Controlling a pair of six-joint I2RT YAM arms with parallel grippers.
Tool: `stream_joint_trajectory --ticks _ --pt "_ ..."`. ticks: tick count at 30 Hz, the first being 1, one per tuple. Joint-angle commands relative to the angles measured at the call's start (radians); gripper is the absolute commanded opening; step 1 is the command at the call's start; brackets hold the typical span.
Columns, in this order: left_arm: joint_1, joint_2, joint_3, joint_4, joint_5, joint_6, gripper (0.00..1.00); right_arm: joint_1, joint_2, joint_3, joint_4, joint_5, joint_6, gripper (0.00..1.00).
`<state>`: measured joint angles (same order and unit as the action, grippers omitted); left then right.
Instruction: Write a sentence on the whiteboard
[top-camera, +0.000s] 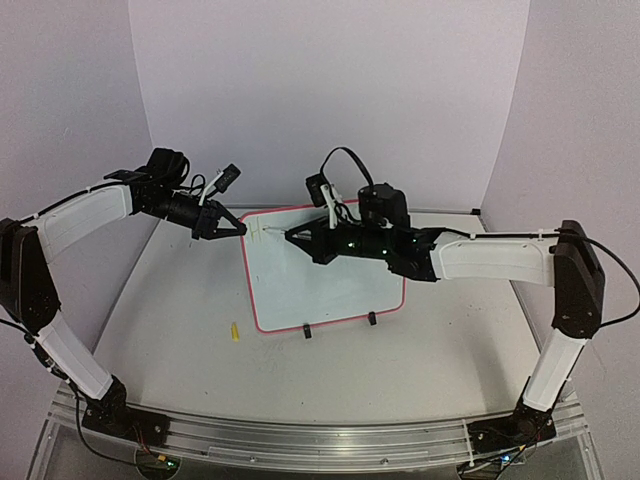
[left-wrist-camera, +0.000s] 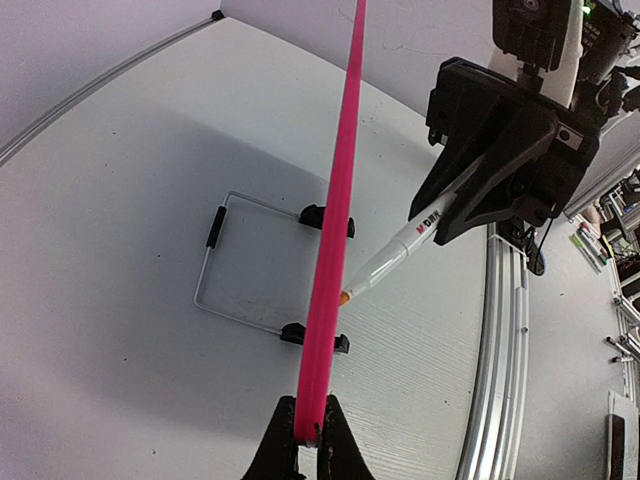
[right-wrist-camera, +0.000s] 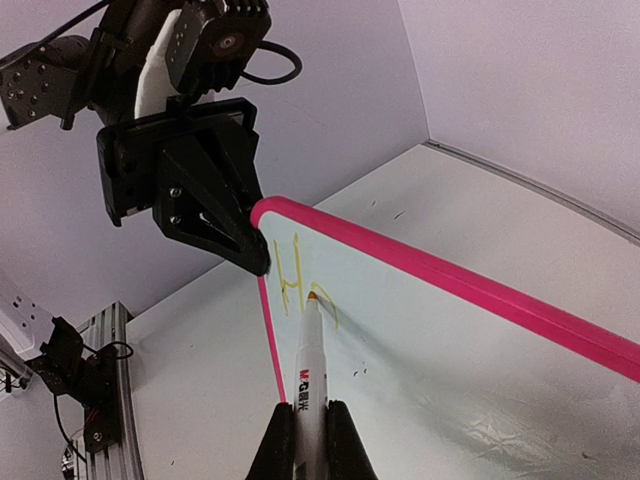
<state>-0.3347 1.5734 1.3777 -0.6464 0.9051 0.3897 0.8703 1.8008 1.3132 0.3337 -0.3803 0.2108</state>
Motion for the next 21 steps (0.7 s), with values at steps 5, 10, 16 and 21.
stream_joint_trajectory --ticks 5,10,16,21 --pt "-0.008 -0.033 0.006 -0.01 -0.012 0.013 0.0 -0.003 0.002 -0.015 -0.019 0.021 0.003 0.0" --pt "-0.009 -0.033 0.006 -0.012 -0.012 0.012 0.0 -0.003 -0.013 -0.021 -0.026 0.036 -0.004 0.0" --pt "-0.009 -0.033 0.006 -0.012 -0.013 0.013 0.0 -0.003 -0.026 -0.016 -0.04 0.051 -0.014 0.0" --pt "-0.008 -0.033 0.006 -0.012 -0.014 0.012 0.0 -0.003 -0.045 -0.016 -0.044 0.065 -0.022 0.0"
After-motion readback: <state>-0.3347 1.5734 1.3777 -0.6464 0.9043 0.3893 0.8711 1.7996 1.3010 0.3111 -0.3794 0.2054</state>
